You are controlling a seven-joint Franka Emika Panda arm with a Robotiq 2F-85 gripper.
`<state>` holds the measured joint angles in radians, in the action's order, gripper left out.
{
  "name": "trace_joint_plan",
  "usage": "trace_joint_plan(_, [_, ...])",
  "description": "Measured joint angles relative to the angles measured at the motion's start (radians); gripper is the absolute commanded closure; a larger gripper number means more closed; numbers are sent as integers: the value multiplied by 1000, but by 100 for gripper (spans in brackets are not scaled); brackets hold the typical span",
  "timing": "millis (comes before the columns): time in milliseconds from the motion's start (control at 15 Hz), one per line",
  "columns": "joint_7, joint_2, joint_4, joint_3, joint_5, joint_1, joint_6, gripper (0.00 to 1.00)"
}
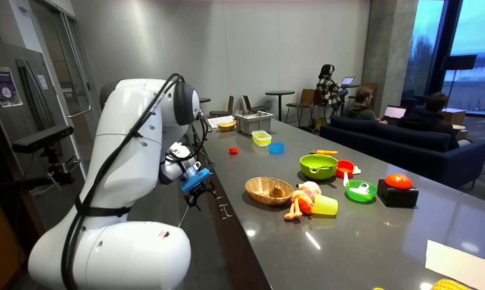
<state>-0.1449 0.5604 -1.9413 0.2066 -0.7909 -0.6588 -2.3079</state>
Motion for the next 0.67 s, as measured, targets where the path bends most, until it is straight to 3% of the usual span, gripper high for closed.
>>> trace_joint_plan(667, [-23, 69, 68, -32, -16, 6, 0, 0])
